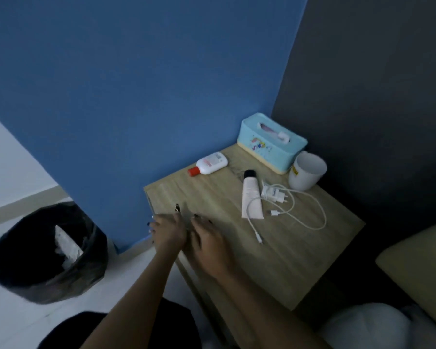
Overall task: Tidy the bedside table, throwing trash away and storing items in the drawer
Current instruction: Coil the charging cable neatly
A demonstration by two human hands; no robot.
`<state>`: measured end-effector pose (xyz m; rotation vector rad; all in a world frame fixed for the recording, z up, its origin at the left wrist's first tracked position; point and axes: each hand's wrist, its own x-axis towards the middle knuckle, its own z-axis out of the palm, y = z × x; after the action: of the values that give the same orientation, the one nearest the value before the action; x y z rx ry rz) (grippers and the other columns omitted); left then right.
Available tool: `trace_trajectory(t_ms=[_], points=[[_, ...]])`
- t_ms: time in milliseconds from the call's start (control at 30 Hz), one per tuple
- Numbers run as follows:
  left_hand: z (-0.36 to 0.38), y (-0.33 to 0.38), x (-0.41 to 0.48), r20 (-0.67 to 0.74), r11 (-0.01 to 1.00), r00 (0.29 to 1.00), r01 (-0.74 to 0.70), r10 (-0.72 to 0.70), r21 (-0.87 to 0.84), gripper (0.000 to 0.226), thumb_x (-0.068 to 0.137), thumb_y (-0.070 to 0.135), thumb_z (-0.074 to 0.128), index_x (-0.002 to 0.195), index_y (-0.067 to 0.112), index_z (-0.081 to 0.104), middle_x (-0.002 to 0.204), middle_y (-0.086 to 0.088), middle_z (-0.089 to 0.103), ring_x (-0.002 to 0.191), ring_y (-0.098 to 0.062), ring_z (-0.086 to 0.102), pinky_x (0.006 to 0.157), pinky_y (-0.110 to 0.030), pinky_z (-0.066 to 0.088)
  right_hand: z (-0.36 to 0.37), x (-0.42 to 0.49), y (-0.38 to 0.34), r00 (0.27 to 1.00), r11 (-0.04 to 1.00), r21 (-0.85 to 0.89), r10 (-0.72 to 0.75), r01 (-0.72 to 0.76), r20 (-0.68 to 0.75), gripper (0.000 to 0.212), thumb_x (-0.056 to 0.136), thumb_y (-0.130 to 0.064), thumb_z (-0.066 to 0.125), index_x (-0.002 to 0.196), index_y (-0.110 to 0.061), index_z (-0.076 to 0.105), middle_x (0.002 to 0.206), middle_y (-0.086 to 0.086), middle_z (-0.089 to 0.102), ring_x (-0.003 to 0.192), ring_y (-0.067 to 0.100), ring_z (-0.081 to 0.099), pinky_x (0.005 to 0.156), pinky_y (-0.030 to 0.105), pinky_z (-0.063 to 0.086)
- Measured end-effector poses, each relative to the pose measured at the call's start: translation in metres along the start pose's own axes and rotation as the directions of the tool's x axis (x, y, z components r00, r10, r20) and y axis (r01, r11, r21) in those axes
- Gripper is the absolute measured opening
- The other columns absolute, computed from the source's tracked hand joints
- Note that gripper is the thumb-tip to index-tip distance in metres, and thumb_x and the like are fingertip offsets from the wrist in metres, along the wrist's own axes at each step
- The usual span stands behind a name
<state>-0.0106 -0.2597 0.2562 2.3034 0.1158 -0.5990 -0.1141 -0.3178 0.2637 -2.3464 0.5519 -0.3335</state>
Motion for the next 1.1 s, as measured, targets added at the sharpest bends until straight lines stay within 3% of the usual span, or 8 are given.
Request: trace_trajectory(t_ms=[100, 200, 367, 467, 533, 700, 900, 1100], points=[[-0.004, 0.016, -0.022, -0.112, 0.956, 0.956, -0.255, 0.272, 0.146, 0.073, 0.097, 0.048, 0.036, 0.15, 0.004, 0.012, 0.159, -0.02, 0.011, 0.148, -0.035, 0.01, 0.119, -0.051, 0.016, -0.057, 0.013, 0.022, 0.965, 0.99, -0.069, 0.102, -0.122, -0.243, 0.028, 0.095, -0.025, 0.05, 0.119, -0.017, 0.061, 0.116, 0.005, 0.066, 0.109, 0.021, 0.059, 0.096, 0.03, 0.046], [0.0, 0.035, -0.035, -0.08, 0.828, 0.854, -0.47, 0.514, 0.305, 0.065, 0.098, 0.044, 0.037, 0.15, 0.01, 0.017, 0.16, -0.016, 0.011, 0.148, -0.032, 0.009, 0.119, -0.05, 0.014, -0.111, 0.024, 0.067, 0.907, 0.942, -0.178, 0.204, -0.285, -0.369, 0.031, 0.092, -0.02, 0.053, 0.122, -0.016, 0.059, 0.123, 0.007, 0.06, 0.116, 0.023, 0.053, 0.094, 0.036, 0.046], [0.037, 0.067, -0.059, 0.198, 0.568, 0.681, -0.709, 0.705, 0.419, 0.066, 0.099, 0.044, 0.034, 0.153, 0.016, 0.008, 0.162, -0.013, 0.002, 0.15, -0.03, -0.001, 0.121, -0.049, 0.005, -0.141, 0.012, 0.112, 0.945, 0.873, -0.392, 0.201, -0.291, -0.257, 0.04, 0.087, -0.019, 0.056, 0.127, -0.016, 0.053, 0.133, 0.01, 0.053, 0.121, 0.03, 0.048, 0.098, 0.045, 0.044], [0.063, 0.075, -0.076, 0.371, 0.432, 0.584, -0.799, 0.722, 0.417, 0.067, 0.098, 0.044, 0.036, 0.153, 0.021, 0.005, 0.162, -0.013, -0.002, 0.149, -0.031, -0.003, 0.12, -0.049, 0.002, -0.14, 0.008, 0.127, 0.943, 0.86, -0.399, 0.244, -0.319, -0.228, 0.042, 0.087, -0.02, 0.057, 0.128, -0.015, 0.049, 0.134, 0.013, 0.05, 0.122, 0.032, 0.047, 0.099, 0.046, 0.043], [0.078, 0.075, -0.086, 0.414, 0.434, 0.574, -0.813, 0.706, 0.387, 0.067, 0.097, 0.044, 0.038, 0.153, 0.023, 0.006, 0.162, -0.012, -0.002, 0.15, -0.031, -0.003, 0.12, -0.048, 0.0, -0.139, 0.007, 0.134, 0.932, 0.842, -0.403, 0.302, -0.359, -0.199, 0.043, 0.09, -0.021, 0.056, 0.131, -0.016, 0.046, 0.138, 0.013, 0.046, 0.125, 0.031, 0.043, 0.101, 0.045, 0.041], [0.089, 0.068, -0.098, 0.42, 0.455, 0.584, -0.809, 0.694, 0.372, 0.066, 0.097, 0.045, 0.039, 0.152, 0.021, 0.012, 0.162, -0.012, -0.001, 0.15, -0.032, 0.0, 0.12, -0.047, 0.0, -0.148, 0.011, 0.142, 0.961, 0.809, -0.518, 0.232, -0.278, -0.152, 0.025, 0.093, -0.024, 0.05, 0.116, -0.017, 0.055, 0.123, 0.009, 0.058, 0.113, 0.027, 0.051, 0.089, 0.038, 0.045], [0.071, 0.077, -0.103, 0.402, 0.452, 0.589, -0.803, 0.701, 0.389, 0.067, 0.097, 0.041, 0.04, 0.153, 0.022, 0.009, 0.162, -0.012, -0.002, 0.15, -0.029, -0.001, 0.12, -0.047, 0.001, -0.161, 0.015, 0.141, 0.98, 0.743, -0.645, 0.196, -0.178, -0.045, 0.03, 0.092, -0.033, 0.049, 0.117, -0.018, 0.054, 0.128, 0.009, 0.049, 0.114, 0.024, 0.048, 0.089, 0.035, 0.044], [0.047, 0.092, -0.113, 0.371, 0.43, 0.557, -0.822, 0.743, 0.374, 0.063, 0.098, 0.036, 0.041, 0.152, 0.023, 0.011, 0.162, -0.007, 0.004, 0.15, -0.026, 0.003, 0.12, -0.048, 0.005, -0.182, 0.019, 0.094, 0.996, 0.772, -0.629, 0.081, -0.092, -0.046, 0.013, 0.093, -0.026, 0.047, 0.097, -0.02, 0.057, 0.103, 0.003, 0.065, 0.103, 0.023, 0.054, 0.084, 0.037, 0.039]])
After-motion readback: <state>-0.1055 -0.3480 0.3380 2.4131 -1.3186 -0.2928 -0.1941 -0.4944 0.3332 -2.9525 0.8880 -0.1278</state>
